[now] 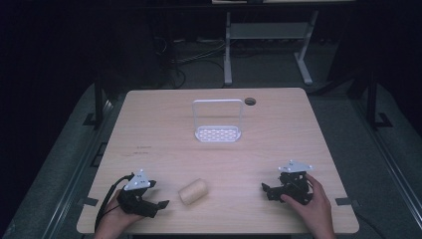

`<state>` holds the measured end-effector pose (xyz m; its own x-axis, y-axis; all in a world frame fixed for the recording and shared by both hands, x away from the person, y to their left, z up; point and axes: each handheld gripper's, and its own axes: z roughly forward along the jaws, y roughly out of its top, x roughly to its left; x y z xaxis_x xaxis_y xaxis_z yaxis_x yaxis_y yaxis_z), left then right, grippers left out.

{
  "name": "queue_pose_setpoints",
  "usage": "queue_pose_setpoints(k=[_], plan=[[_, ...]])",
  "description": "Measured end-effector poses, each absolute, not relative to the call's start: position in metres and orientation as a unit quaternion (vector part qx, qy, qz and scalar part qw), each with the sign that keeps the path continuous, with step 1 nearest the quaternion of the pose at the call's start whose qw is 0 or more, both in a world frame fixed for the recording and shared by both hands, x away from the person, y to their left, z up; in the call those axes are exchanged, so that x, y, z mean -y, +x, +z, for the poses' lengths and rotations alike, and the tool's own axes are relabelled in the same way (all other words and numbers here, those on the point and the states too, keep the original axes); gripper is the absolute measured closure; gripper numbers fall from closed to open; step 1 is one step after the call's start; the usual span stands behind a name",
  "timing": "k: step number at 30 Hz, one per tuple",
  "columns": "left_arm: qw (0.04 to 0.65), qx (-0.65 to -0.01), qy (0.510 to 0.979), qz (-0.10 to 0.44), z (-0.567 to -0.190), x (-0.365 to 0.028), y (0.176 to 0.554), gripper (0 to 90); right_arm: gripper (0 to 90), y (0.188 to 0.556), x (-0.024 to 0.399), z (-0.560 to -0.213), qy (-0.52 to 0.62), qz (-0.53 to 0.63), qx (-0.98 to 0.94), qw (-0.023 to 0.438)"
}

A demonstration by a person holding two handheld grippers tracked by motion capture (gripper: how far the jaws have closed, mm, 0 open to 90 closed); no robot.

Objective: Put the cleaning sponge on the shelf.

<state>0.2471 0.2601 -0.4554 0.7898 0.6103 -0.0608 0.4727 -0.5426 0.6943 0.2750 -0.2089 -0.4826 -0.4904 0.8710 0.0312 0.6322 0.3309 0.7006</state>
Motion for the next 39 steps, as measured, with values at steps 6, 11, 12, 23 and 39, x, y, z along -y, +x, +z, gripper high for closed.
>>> queue_pose_setpoints(k=[6,11,12,23,39], plan=[[0.364,-0.301,0.878,0.081,-0.455,-0.253,0.245,13.8,1.0,0.275,0.209,-0.483,0.472,0.334,-0.796,0.179],[0.36,-0.294,0.882,0.077,-0.454,-0.247,0.244,13.8,0.9,0.275,0.209,-0.483,0.472,0.334,-0.796,0.179],[0.359,-0.294,0.883,0.075,-0.454,-0.246,0.244,13.8,1.0,0.275,0.209,-0.483,0.472,0.334,-0.796,0.179],[0.353,-0.281,0.89,0.065,-0.449,-0.23,0.246,13.4,1.0,0.275,0.209,-0.483,0.472,0.334,-0.796,0.179],[0.341,-0.266,0.9,0.059,-0.438,-0.211,0.256,13.5,1.0,0.275,0.209,-0.483,0.472,0.334,-0.796,0.179]])
